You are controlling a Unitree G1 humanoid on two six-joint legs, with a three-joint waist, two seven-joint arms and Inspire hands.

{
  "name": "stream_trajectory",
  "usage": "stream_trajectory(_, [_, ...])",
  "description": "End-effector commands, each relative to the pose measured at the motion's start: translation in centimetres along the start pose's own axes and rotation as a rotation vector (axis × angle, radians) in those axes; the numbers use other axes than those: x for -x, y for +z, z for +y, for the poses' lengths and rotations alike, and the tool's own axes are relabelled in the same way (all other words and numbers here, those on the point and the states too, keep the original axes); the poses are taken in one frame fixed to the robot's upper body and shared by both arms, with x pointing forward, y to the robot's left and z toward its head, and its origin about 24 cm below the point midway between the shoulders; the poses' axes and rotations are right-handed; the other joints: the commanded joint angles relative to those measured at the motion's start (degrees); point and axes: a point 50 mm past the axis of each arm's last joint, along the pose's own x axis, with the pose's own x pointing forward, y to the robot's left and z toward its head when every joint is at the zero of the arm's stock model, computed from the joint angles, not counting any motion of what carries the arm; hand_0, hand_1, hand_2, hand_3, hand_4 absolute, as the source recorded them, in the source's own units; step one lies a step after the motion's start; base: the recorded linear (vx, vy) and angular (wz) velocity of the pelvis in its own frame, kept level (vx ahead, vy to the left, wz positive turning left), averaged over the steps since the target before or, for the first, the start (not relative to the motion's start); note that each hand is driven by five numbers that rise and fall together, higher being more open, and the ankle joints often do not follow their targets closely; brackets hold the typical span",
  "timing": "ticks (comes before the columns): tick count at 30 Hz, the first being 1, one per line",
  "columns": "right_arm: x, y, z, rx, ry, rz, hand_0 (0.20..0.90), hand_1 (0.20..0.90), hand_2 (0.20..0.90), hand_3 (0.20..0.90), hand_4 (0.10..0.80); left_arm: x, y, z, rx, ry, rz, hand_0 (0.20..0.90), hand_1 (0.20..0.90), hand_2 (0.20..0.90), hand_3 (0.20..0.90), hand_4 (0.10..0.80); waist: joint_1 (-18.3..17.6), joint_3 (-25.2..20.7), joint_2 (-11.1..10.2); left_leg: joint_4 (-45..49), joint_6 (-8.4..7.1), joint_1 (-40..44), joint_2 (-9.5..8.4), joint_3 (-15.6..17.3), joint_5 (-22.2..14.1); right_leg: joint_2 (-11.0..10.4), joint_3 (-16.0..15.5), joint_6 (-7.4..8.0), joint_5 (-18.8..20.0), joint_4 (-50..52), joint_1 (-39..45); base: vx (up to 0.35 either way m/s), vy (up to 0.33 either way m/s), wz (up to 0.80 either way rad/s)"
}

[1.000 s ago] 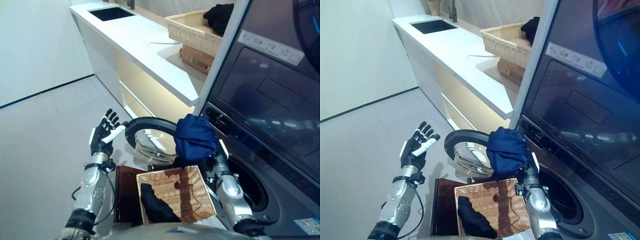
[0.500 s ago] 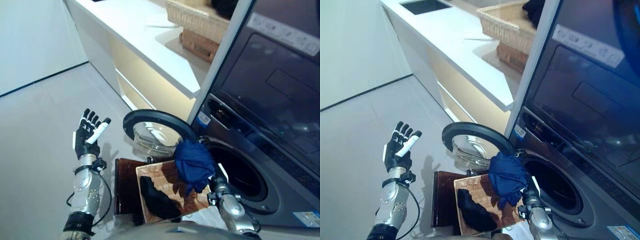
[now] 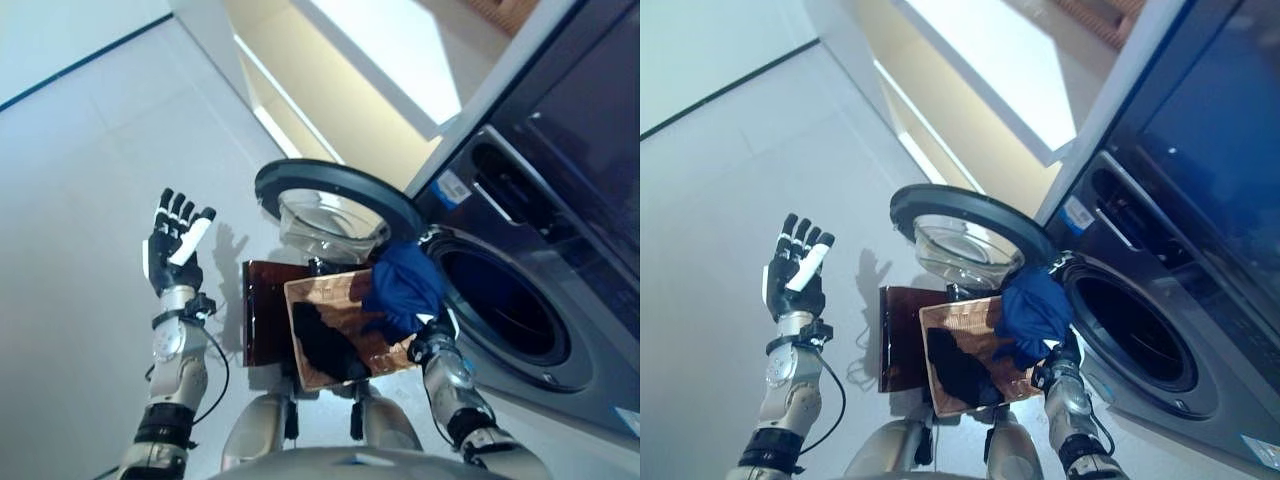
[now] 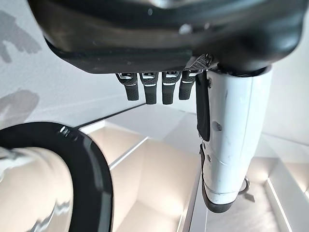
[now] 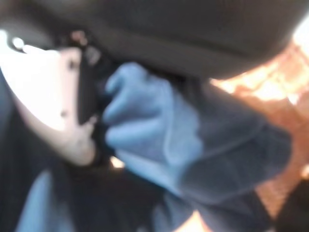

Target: Pick up the clothes and place them into the washing machine

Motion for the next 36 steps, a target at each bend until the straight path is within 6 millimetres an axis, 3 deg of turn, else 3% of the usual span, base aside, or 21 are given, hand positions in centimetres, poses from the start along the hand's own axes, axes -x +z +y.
stream_trajectory(1, [-0.6, 2.7, 0.3, -0.171, -0.05, -0.152, 0.2, 0.2, 0.2, 0.2, 0.3, -1.2, 5.3, -1.9, 0.067, -0.087, -0.295, 0.9, 0.9, 0.9, 0.9, 0.8, 1.1, -3.5, -0.9, 6.3, -2.14, -4.7, -2.92, -0.3, -5.3, -0.9, 0.9, 0.54, -0.3, 6.0, -7.6, 0.0, 0.0, 0.0])
stream_trajectory(7, [-0.9, 3.1, -1.3, -0.466, -0.182, -0.188, 0.2, 0.2, 0.2, 0.2, 0.3, -1.0, 5.2, -1.4, 0.09, -0.058, -0.287, 0.9, 0.9, 0.9, 0.9, 0.8, 1.3, -4.0, -0.8, 6.9, -2.19, -6.5, -3.06, -0.5, -5.5, -1.2, 0.7, 0.64, -0.1, 5.6, -8.9, 0.0, 0.0, 0.0])
stream_trajectory(14, [-0.8, 3.0, -3.0, -0.691, -0.318, -0.226, 0.2, 0.2, 0.2, 0.2, 0.3, -1.0, 5.4, -0.8, 0.105, -0.015, -0.3, 0.9, 0.9, 0.9, 0.9, 0.8, 1.0, -3.9, -0.1, 7.0, -2.05, -8.0, -3.31, -0.6, -5.5, -1.3, 0.9, 0.61, -0.2, 5.8, -10.6, -0.002, 0.006, -0.01])
stream_trajectory(24, [-0.3, 3.9, -6.5, -0.827, -0.476, -0.314, 0.2, 0.2, 0.2, 0.2, 0.3, -1.0, 5.7, -0.5, 0.113, -0.015, -0.317, 0.9, 0.9, 0.9, 0.9, 0.8, 0.4, -3.8, 0.6, 7.2, -1.85, -10.1, -3.75, -0.7, -5.5, -1.6, 0.8, 0.82, 0.1, 5.8, -12.6, -0.001, 0.002, 0.0])
stream_trajectory(28, [-0.8, 6.4, -7.1, -0.907, -0.5, -0.403, 0.2, 0.2, 0.2, 0.2, 0.3, -1.0, 6.0, -0.6, 0.127, -0.025, -0.326, 0.9, 0.9, 0.9, 0.9, 0.8, 0.7, -3.6, 1.2, 7.2, -1.78, -11.6, -4.05, -0.7, -5.2, -1.7, 1.2, 0.82, 0.2, 6.2, -14.5, -0.007, 0.006, 0.01])
stream_trajectory(29, [-1.1, 8.1, -7.5, -0.995, -0.52, -0.464, 0.2, 0.2, 0.2, 0.2, 0.3, -1.0, 6.2, -0.9, 0.134, -0.043, -0.332, 0.9, 0.9, 0.9, 0.9, 0.8, 0.8, -3.4, 1.7, 7.0, -1.75, -12.3, -4.26, -0.7, -5.0, -1.9, 1.6, 0.77, 0.2, 6.6, -15.6, 0.0, 0.0, 0.0])
stream_trajectory(30, [-1.1, 8.2, -7.5, -0.997, -0.52, -0.467, 0.2, 0.2, 0.2, 0.2, 0.3, -1.0, 6.2, -1.0, 0.136, -0.045, -0.332, 0.9, 0.9, 0.9, 0.9, 0.8, 1.0, -3.5, 1.8, 7.0, -1.74, -12.5, -4.27, -0.7, -5.0, -1.9, 1.6, 0.78, 0.2, 6.8, -15.9, 0.0, 0.0, 0.0])
stream_trajectory(36, [-1.1, 13.3, -9.4, -1.06, -0.551, -0.617, 0.2, 0.2, 0.2, 0.2, 0.3, -0.8, 6.6, -1.2, 0.134, -0.086, -0.338, 0.9, 0.9, 0.9, 0.9, 0.8, 1.6, -3.6, 3.6, 6.4, -1.7, -14.4, -5.02, -0.9, -4.4, -2.3, 2.1, 0.8, -0.2, 8.0, -18.7, -0.001, 0.006, 0.0])
